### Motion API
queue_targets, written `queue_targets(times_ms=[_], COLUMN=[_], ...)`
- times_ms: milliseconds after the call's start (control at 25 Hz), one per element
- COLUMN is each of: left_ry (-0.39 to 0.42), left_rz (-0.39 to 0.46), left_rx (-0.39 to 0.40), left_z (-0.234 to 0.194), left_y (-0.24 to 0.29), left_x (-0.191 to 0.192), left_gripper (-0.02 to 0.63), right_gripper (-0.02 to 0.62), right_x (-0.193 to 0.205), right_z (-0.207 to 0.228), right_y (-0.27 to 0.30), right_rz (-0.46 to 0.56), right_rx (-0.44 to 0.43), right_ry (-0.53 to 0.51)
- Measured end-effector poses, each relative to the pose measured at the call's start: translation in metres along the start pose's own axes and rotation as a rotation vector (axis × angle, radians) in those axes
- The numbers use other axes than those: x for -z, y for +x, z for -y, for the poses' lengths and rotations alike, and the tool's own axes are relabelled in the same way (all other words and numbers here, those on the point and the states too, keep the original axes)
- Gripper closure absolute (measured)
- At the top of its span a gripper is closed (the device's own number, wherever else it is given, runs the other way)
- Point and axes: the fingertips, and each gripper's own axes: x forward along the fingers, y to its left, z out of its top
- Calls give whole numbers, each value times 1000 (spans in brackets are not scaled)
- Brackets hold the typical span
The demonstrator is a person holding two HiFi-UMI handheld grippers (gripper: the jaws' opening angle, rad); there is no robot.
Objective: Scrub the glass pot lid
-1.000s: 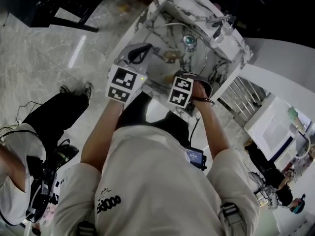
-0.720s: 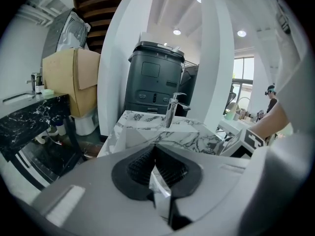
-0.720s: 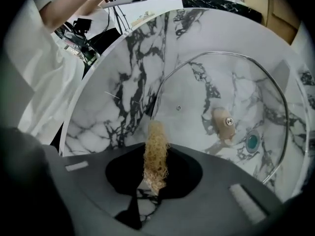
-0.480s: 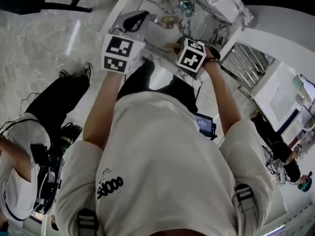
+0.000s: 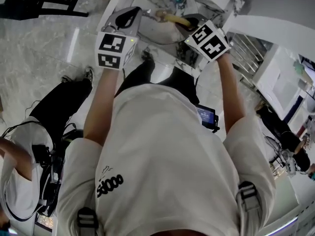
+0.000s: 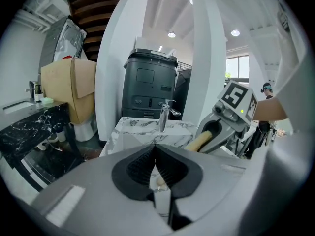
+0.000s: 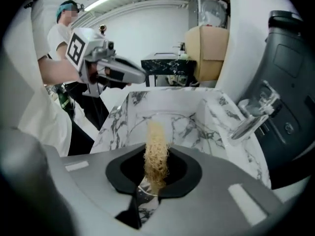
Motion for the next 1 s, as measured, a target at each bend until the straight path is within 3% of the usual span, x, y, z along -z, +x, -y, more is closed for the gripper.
queue_targets(times_ms=[440, 1000], left_ry=[95, 286], left_rz=[113, 370], left_rx=[-1, 20], left_z=[9, 33], left_y=[-20, -55], left_x=[-70, -210], left_gripper=[595, 596], right_gripper=[549, 549], right_x=[-52, -83], right_z=[43, 58], right_y=[-121, -290], right_rz=[344, 645], right_rx=[283, 658], right_ry=[190, 218])
